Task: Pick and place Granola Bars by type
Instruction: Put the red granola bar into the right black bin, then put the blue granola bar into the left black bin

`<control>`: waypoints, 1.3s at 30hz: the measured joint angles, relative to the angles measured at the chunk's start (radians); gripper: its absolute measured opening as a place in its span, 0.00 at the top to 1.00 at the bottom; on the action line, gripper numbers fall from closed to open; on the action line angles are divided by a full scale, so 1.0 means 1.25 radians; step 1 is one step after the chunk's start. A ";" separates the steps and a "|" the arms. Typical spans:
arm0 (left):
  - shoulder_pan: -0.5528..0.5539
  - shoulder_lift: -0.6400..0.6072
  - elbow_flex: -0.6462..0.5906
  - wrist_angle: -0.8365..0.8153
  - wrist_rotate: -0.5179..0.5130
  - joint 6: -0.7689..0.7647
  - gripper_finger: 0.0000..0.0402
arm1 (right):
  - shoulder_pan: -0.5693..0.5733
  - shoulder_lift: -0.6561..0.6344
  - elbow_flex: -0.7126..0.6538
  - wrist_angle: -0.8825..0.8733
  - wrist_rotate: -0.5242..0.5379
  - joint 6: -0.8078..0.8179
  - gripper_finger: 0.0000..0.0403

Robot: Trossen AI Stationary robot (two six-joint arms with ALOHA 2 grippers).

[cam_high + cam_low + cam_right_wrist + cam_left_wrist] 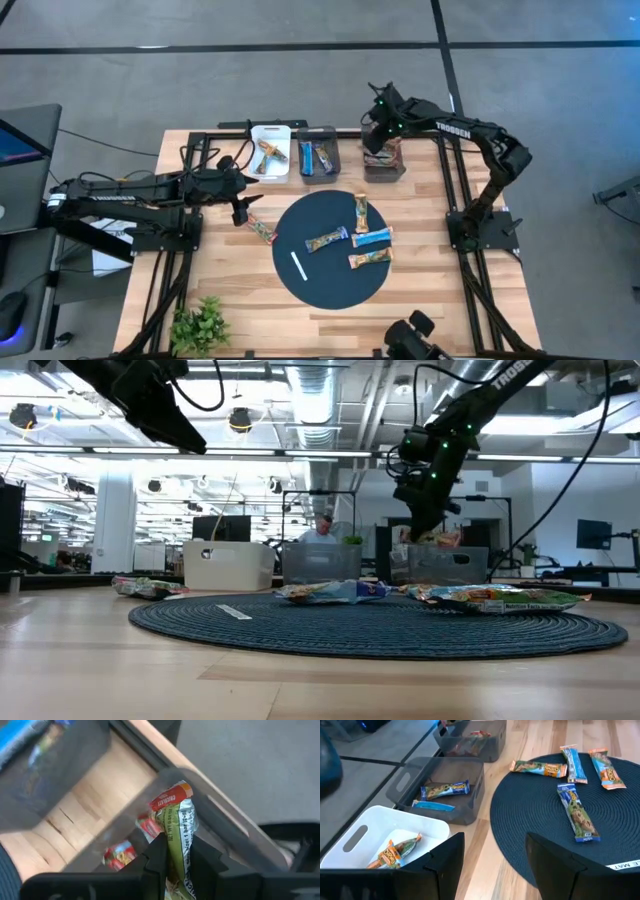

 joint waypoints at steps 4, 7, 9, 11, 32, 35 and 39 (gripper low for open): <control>0.000 0.000 0.000 0.000 0.000 0.000 0.49 | 0.006 0.001 -0.007 0.014 -0.015 -0.022 0.85; 0.000 0.000 0.000 0.000 0.000 -0.001 0.49 | 0.014 0.001 -0.007 0.014 -0.015 -0.029 0.82; 0.000 0.000 0.000 -0.001 0.001 -0.002 0.49 | 0.021 0.001 -0.007 0.013 -0.014 -0.030 0.79; 0.000 0.000 0.000 -0.002 0.001 -0.008 0.49 | 0.024 0.001 -0.007 0.013 -0.013 -0.039 0.74; -0.023 0.353 0.001 0.287 0.138 0.030 0.49 | 0.134 -0.243 -0.079 0.080 -0.010 -0.115 0.57; -0.051 0.447 0.001 0.409 0.154 0.057 0.49 | 0.186 -0.316 -0.140 0.139 -0.030 -0.153 0.58; -0.085 0.548 0.001 0.530 0.168 0.097 0.49 | 0.244 -0.408 -0.238 0.206 -0.038 -0.189 0.58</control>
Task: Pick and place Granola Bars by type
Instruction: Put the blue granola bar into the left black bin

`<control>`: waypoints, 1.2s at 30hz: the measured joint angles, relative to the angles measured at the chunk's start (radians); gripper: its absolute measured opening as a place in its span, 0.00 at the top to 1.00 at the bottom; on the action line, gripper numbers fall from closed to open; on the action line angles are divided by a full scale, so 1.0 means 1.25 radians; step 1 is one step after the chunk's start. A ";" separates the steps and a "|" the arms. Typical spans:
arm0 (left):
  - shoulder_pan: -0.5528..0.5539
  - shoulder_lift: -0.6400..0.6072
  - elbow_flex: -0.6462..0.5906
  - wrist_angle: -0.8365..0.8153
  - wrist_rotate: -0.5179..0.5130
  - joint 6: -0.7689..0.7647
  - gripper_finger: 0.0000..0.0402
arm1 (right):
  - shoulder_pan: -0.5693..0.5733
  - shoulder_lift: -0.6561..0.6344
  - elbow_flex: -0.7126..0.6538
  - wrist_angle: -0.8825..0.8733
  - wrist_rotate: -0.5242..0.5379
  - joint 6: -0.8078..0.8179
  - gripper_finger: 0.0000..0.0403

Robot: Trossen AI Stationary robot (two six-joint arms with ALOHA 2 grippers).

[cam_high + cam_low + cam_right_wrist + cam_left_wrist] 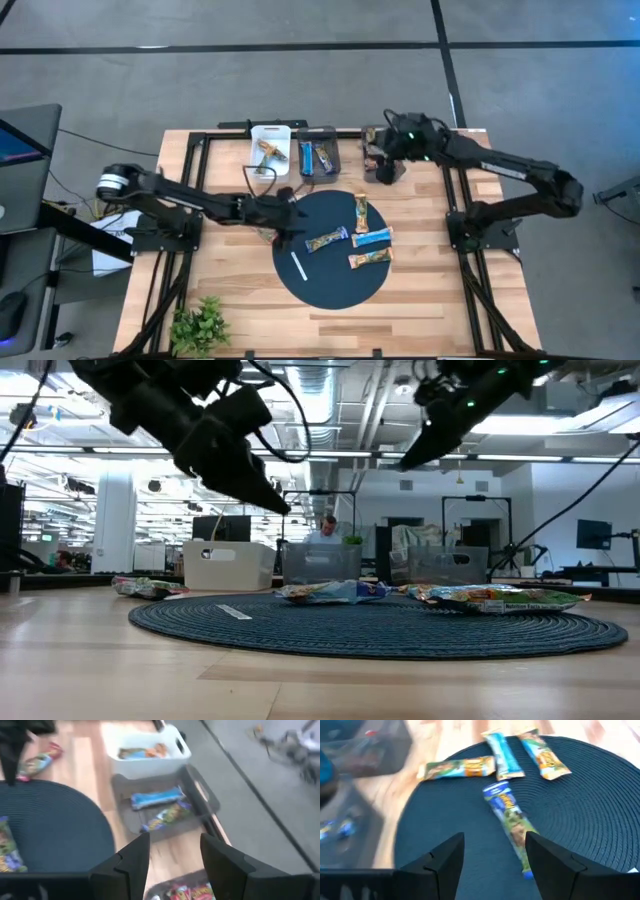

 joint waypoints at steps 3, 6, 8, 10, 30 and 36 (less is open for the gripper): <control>-0.015 0.053 0.000 0.060 0.000 0.029 0.49 | 0.030 -0.066 -0.083 0.056 -0.003 -0.009 0.58; -0.017 0.093 0.000 0.115 0.001 0.037 0.49 | 0.052 -0.121 -0.163 0.107 -0.025 -0.013 0.57; -0.017 0.119 0.000 0.157 0.009 0.037 0.49 | 0.068 -0.150 -0.209 0.140 -0.041 -0.006 0.57; -0.015 0.143 0.001 0.184 0.023 0.038 0.49 | 0.089 -0.177 -0.250 0.161 -0.047 0.004 0.57; -0.004 0.334 0.158 0.122 0.069 0.034 0.35 | 0.206 -0.230 -0.378 0.319 -0.056 -0.063 0.60; 0.016 0.344 0.171 0.062 0.068 -0.007 0.33 | 0.206 -0.230 -0.378 0.317 -0.056 -0.062 0.60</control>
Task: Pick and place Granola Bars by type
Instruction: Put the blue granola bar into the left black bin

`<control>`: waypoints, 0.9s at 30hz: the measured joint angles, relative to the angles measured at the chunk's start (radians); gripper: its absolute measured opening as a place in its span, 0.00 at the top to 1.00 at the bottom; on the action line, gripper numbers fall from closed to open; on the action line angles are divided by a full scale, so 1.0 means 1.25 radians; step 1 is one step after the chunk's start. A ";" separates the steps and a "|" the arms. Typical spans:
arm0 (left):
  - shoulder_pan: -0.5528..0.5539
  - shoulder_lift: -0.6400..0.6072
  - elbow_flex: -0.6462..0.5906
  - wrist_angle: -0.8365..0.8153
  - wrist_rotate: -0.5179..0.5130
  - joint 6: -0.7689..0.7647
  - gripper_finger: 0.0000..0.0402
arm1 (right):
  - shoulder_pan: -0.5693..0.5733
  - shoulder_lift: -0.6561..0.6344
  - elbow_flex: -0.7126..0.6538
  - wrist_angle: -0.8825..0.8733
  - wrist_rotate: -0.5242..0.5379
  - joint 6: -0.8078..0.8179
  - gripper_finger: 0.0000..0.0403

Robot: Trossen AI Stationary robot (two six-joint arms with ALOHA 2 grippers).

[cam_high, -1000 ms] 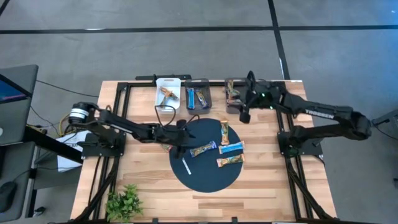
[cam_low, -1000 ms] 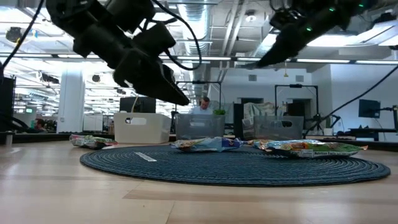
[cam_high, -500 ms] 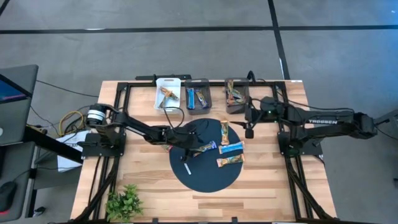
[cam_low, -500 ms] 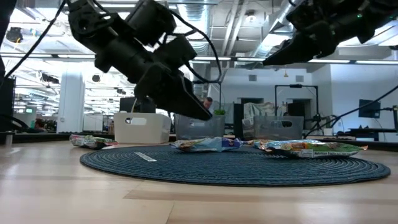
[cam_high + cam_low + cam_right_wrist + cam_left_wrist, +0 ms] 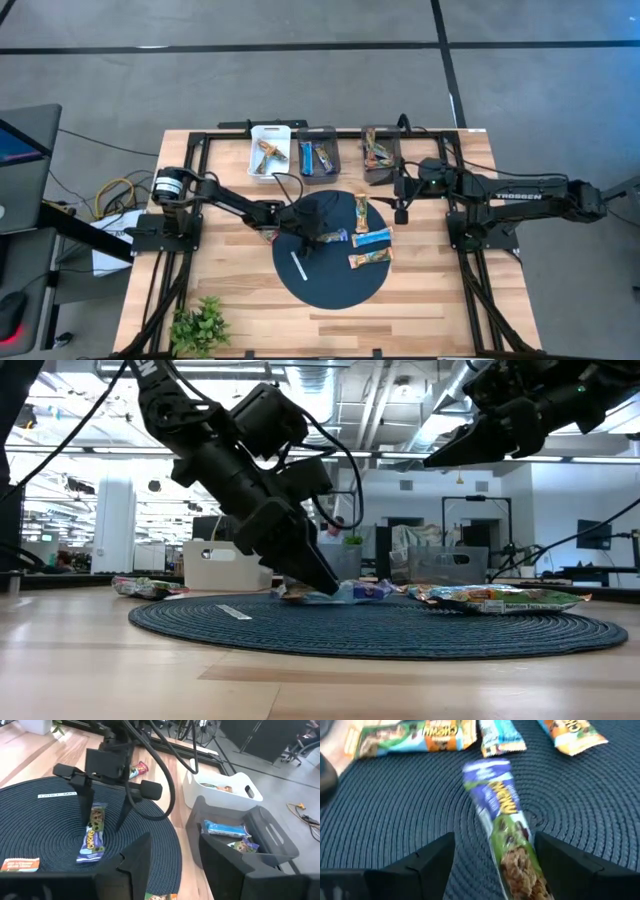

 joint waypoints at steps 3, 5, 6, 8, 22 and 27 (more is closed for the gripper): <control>0.004 0.000 0.000 -0.010 0.000 -0.012 0.33 | 0.000 0.000 0.000 0.000 0.000 0.000 0.60; 0.004 0.000 0.000 -0.015 0.000 -0.012 0.36 | 0.000 0.000 0.000 -0.001 0.000 0.000 0.60; 0.004 0.000 0.000 -0.019 0.000 -0.012 0.38 | 0.000 0.000 0.000 -0.001 0.000 0.000 0.60; 0.004 0.000 0.000 -0.023 0.001 -0.012 0.43 | 0.000 0.000 0.000 -0.002 0.000 0.000 0.61; 0.017 -0.002 0.039 -0.091 0.040 0.016 0.90 | 0.000 0.000 0.000 -0.009 0.000 0.000 0.63; 0.017 -0.002 0.076 -0.112 0.035 0.050 0.93 | 0.000 0.000 0.000 -0.016 0.000 0.000 0.63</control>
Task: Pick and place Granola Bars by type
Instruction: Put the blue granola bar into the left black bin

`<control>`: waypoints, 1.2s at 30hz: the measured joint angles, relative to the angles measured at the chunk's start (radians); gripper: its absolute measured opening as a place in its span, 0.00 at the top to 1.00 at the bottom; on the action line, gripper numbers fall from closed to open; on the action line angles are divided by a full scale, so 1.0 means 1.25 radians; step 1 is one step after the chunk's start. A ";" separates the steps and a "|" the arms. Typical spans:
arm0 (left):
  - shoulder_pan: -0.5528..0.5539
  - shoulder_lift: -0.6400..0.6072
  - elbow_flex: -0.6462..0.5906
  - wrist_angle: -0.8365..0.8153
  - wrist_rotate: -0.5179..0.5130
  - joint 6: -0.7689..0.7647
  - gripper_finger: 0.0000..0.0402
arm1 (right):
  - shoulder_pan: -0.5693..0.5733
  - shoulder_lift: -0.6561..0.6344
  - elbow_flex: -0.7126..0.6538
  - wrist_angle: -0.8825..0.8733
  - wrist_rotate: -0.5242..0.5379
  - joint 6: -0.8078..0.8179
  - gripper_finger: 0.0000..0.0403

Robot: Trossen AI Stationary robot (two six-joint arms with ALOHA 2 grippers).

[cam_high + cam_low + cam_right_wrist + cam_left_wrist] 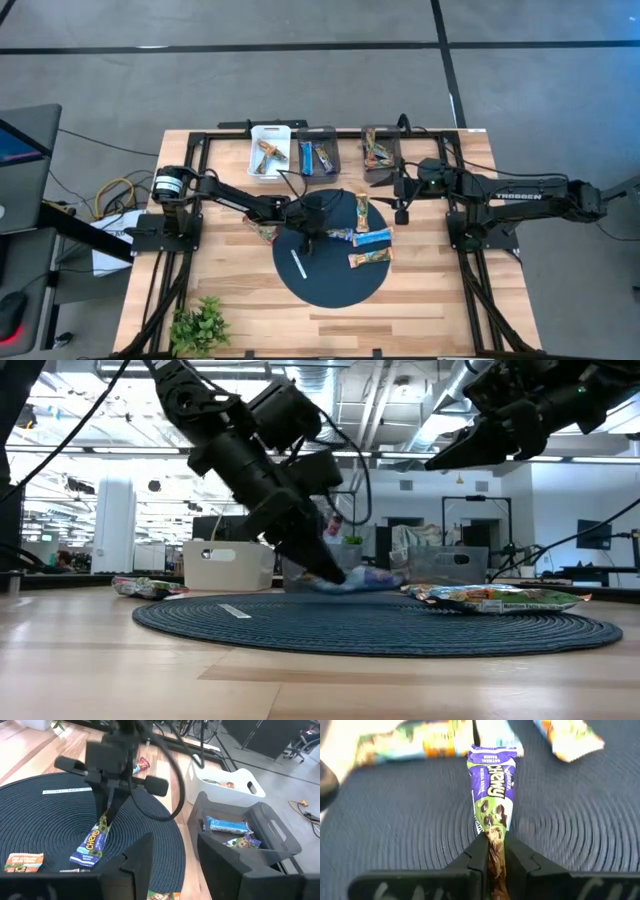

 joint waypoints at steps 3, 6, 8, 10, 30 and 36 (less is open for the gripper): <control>0.000 -0.002 0.039 -0.054 -0.035 0.019 0.92 | 0.000 0.000 0.000 -0.013 0.000 0.000 0.64; 0.000 -0.013 0.081 -0.120 -0.111 0.053 0.92 | 0.000 0.000 0.000 -0.014 0.000 0.000 0.64; 0.000 -0.027 0.107 -0.162 -0.194 0.083 0.93 | 0.000 0.000 0.000 -0.015 0.000 0.000 0.65; 0.004 -0.040 0.124 -0.197 -0.295 0.113 0.93 | 0.000 0.000 0.000 -0.016 0.000 0.000 0.65; 0.323 -0.107 0.135 -0.232 -0.360 0.074 0.90 | 0.000 0.002 0.000 -0.022 0.000 0.001 0.66; 0.367 -0.107 0.136 -0.211 -0.299 0.018 0.90 | 0.000 0.003 0.000 -0.021 0.000 0.005 0.67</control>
